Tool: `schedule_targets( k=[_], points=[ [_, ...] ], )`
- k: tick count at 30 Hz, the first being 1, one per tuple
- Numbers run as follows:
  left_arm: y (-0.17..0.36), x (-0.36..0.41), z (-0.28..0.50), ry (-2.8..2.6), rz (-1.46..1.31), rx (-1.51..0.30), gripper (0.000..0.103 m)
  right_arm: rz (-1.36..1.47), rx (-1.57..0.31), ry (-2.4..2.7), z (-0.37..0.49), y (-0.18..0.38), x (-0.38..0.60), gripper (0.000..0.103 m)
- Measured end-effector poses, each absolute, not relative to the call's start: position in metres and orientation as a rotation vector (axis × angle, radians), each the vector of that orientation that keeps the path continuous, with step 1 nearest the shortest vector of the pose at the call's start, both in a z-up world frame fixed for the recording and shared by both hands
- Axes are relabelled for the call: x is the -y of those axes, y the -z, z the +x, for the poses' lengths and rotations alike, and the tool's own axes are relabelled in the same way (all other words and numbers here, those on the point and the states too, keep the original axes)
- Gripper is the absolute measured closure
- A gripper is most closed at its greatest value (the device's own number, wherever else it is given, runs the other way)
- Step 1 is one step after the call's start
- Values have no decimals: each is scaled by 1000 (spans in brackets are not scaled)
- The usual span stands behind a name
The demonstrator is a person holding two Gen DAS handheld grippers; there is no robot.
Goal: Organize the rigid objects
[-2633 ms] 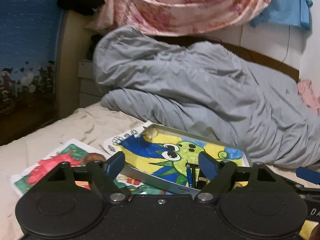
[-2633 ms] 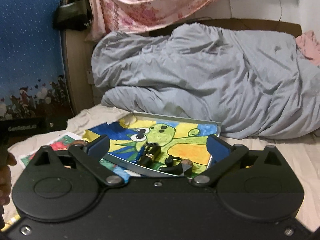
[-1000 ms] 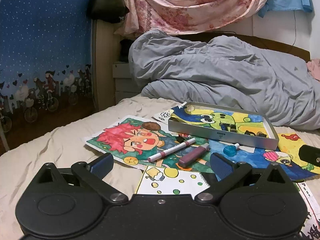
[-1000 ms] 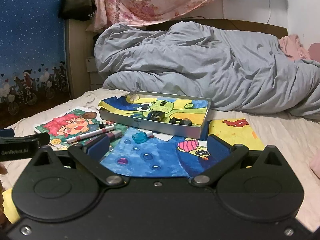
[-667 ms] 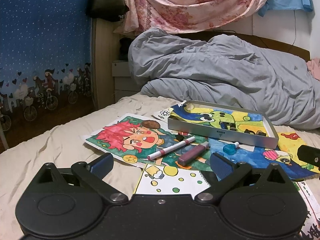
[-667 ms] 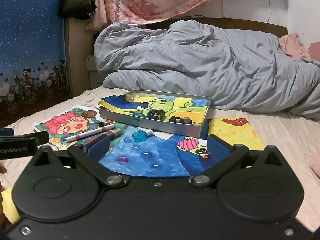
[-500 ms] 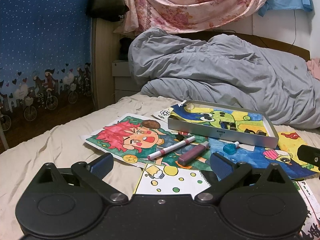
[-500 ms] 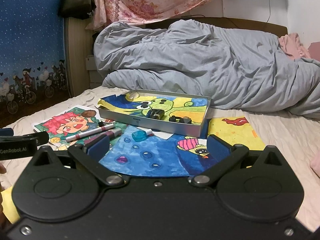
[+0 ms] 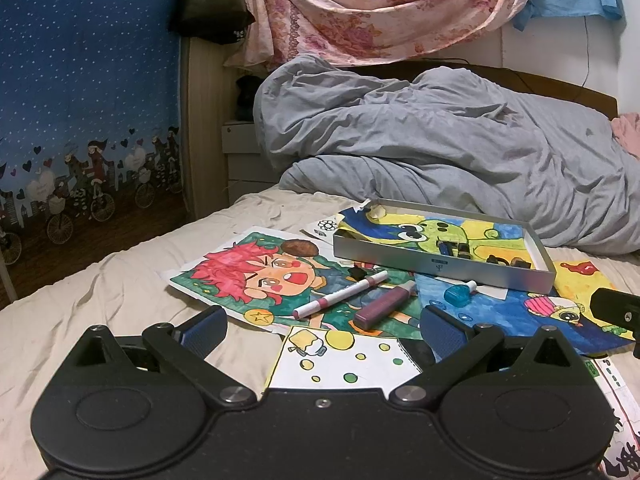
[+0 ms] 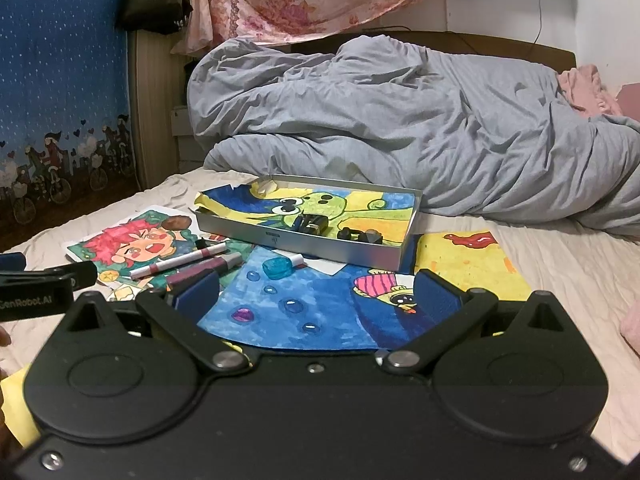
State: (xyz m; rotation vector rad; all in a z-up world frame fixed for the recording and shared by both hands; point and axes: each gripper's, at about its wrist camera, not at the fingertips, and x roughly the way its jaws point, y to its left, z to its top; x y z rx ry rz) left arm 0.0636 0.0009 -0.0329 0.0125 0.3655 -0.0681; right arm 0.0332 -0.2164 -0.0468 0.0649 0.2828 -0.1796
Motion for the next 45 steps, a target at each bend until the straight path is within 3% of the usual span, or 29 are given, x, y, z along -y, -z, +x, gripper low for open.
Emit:
schedule_targets(
  k=[45],
  points=[
    [32,11,78,115,38,-369,1,-5,-319,160,66,48,224,1]
  ],
)
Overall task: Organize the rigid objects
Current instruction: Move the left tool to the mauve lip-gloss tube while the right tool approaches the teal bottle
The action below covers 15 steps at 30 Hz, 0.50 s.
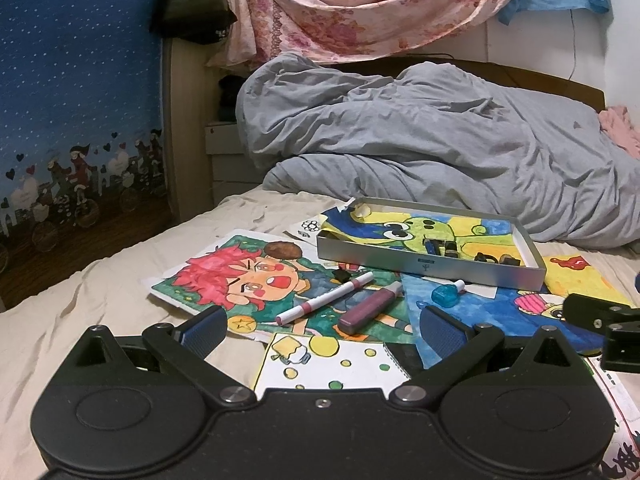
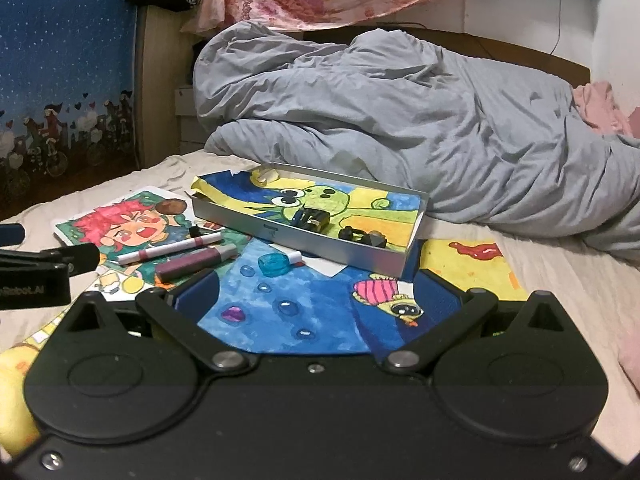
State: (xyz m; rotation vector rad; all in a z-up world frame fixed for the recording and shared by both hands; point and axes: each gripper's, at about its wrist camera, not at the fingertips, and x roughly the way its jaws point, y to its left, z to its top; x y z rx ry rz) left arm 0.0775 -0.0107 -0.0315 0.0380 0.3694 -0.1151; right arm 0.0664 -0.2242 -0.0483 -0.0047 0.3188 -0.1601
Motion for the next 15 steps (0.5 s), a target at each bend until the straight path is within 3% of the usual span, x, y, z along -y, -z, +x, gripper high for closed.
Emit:
schedule_targets(
  k=[15],
  points=[
    [36,15,154,261,91,-416,1,-20,-386,124,137,65,244,1]
  ],
)
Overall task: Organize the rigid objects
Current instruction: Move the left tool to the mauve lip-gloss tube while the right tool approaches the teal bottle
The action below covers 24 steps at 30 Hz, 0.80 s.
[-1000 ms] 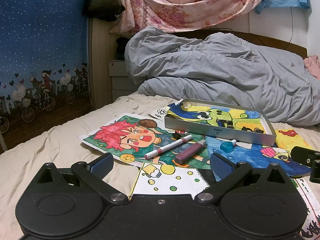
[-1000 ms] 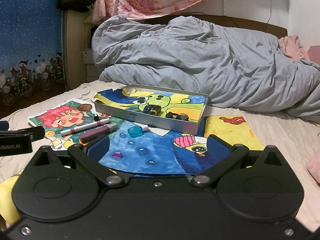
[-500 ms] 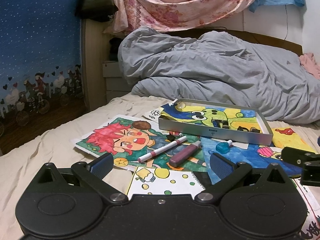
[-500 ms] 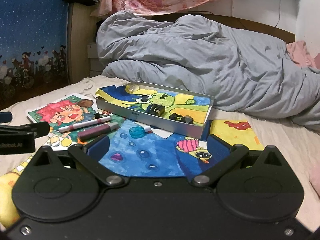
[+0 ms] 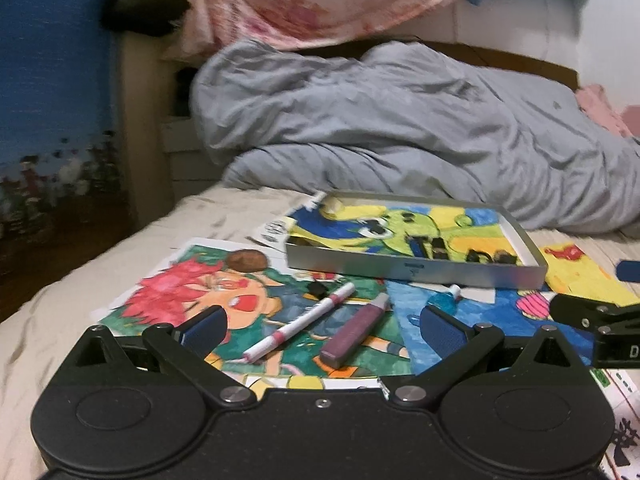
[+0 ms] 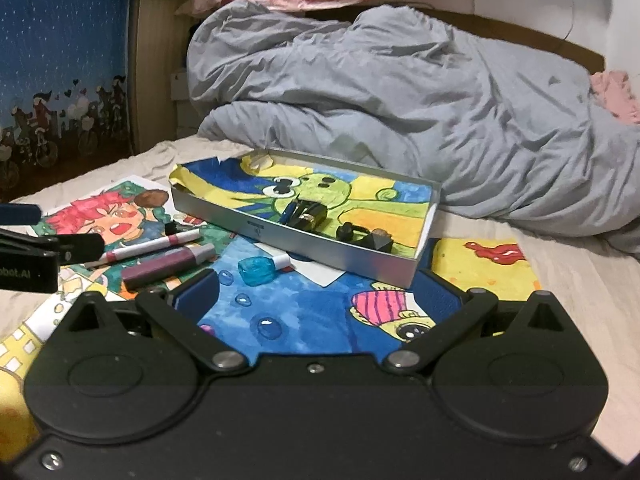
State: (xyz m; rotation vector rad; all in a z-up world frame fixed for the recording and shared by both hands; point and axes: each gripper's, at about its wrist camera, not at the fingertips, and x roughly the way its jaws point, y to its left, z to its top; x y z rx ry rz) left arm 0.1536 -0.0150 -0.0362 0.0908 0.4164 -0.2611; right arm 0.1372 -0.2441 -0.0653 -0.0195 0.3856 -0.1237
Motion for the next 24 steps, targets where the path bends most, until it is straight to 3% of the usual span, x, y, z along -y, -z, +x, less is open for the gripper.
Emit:
schedule_targets(
  k=[11,24],
  points=[
    [66,27,227,433,142,-547,1,-75,-498,2,204,86,247,1],
    [88,40,268,571,172,-628,20,-78,-538,-104,251,100,248,1]
  ],
)
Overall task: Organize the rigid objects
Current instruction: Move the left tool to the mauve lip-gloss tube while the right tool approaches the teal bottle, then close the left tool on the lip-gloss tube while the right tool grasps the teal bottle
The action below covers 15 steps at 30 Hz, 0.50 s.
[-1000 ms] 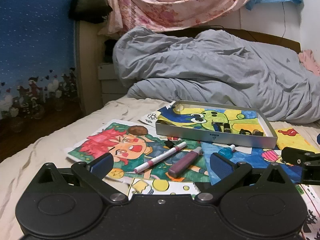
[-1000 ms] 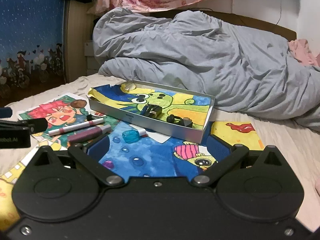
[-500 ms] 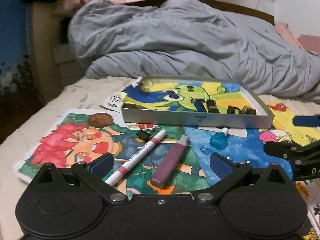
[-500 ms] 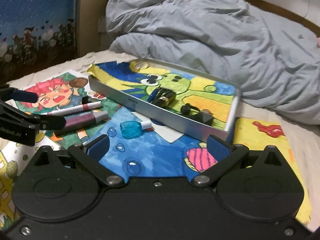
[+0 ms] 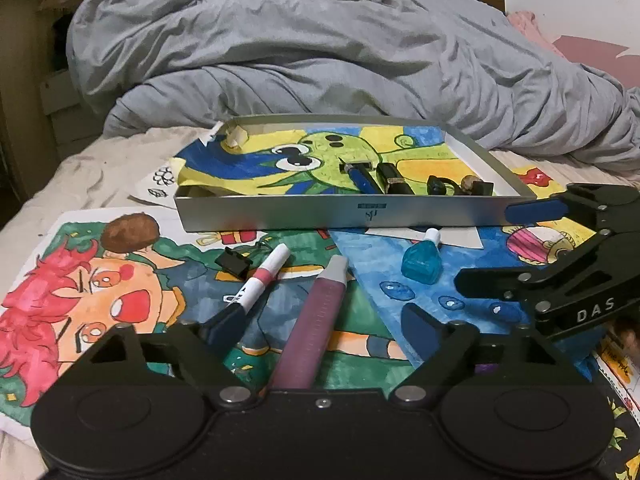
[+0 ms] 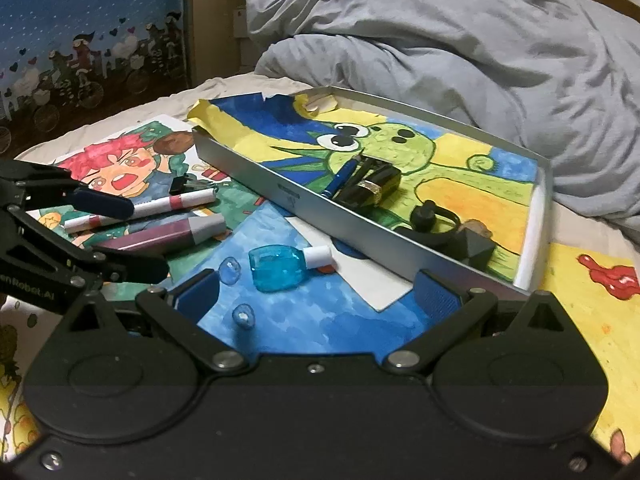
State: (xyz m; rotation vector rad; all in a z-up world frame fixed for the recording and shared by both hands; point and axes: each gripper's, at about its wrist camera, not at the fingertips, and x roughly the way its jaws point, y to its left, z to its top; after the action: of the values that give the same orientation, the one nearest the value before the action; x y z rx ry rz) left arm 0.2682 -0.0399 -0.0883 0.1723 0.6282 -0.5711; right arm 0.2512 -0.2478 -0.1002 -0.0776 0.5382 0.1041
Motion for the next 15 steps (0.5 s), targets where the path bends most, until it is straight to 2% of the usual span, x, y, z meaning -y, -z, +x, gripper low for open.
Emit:
schedule_targets(
  k=[3,8,11,15],
  points=[
    [90,39,274,581,162,-656,29,-116,-541,-122,259,106,241,4],
    [94,40,280,587,164,-700,50,-132,-562,-150,268,111,231,25],
    [94,42,280,585,179,-701,56,-123,-574,-158,271,112,232,36],
    [94,45,279,586,197,-701,63,-92,-590,-164,276,112,240,36]
  ],
)
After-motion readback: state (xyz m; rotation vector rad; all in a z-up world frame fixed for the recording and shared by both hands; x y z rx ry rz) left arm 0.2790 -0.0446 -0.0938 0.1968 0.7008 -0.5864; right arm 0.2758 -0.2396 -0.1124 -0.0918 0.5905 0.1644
